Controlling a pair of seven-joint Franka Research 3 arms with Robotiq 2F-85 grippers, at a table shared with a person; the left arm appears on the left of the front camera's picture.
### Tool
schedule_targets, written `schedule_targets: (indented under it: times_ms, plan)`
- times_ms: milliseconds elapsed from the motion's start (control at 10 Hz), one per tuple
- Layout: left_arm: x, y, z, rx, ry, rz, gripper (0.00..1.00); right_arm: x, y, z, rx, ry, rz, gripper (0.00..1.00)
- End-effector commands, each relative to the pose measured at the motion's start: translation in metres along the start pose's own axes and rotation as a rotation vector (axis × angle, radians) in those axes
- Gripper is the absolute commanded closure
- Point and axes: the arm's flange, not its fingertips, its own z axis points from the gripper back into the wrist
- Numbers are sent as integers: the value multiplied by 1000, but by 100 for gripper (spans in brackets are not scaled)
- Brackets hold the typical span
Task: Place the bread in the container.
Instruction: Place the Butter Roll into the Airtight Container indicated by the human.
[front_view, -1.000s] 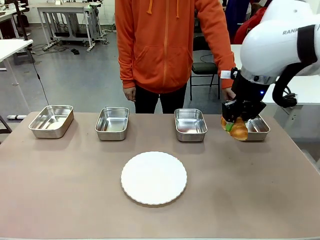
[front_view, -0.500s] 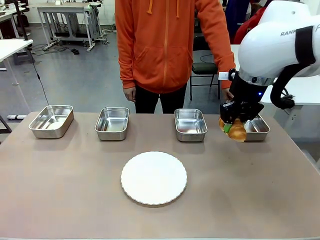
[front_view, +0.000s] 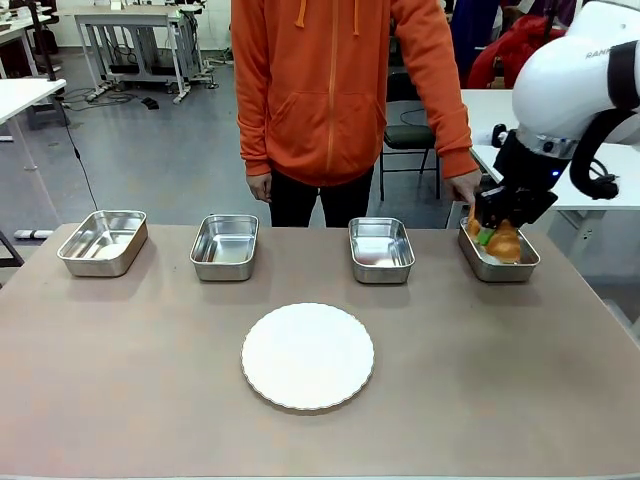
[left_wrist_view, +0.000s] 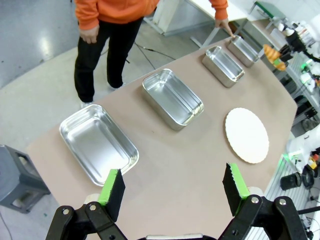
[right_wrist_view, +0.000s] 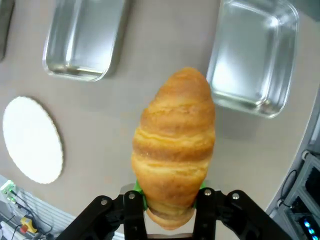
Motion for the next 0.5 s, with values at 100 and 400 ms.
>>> schedule_targets:
  times_ms: [100,400]
  plan:
    - [-1,0,1,-10,-9,-12,0,31,-44,-17,-1,-39,49,60]
    - [-1,0,1,-10,-9,-12,0,62,-75,-36,-5,-51,91,60]
